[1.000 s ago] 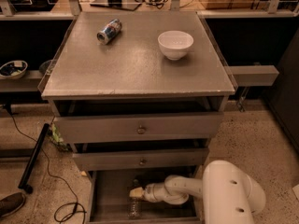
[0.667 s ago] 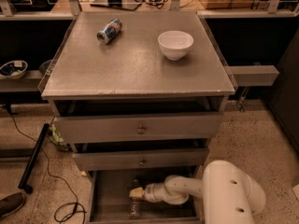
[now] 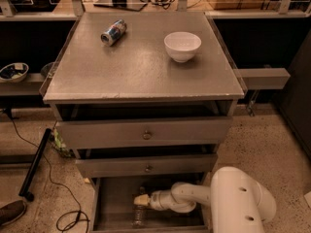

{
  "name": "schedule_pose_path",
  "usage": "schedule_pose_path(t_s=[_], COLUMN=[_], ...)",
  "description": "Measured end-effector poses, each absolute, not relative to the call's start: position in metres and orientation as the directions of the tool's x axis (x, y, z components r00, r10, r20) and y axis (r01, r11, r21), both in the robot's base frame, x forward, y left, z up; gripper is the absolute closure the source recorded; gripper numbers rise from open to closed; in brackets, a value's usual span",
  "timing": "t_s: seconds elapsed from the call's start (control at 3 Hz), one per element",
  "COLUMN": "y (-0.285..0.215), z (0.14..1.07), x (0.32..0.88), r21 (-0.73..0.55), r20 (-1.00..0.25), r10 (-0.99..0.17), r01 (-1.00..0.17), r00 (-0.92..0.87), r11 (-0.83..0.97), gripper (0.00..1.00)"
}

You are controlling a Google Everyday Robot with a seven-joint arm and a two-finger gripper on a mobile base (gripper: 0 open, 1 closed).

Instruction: Place water bottle into bottom drawer

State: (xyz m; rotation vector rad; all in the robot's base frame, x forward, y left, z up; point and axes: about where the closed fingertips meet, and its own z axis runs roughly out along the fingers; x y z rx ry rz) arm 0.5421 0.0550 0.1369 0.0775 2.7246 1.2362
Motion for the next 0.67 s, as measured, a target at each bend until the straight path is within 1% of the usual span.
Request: schedule_pose_path(t_s=[0.33, 0.67], y=[0.0551, 0.0551], z=[0.1369, 0.1369], x=[0.5420, 0.5420], r21=[0.752, 0.752], r20=[-0.113, -0.113], r10=[0.108, 0.108], r01=[-0.014, -0.014], r00=[-0.988, -0.988], r11=[0.659, 0.659], gripper=[0.00, 0.00])
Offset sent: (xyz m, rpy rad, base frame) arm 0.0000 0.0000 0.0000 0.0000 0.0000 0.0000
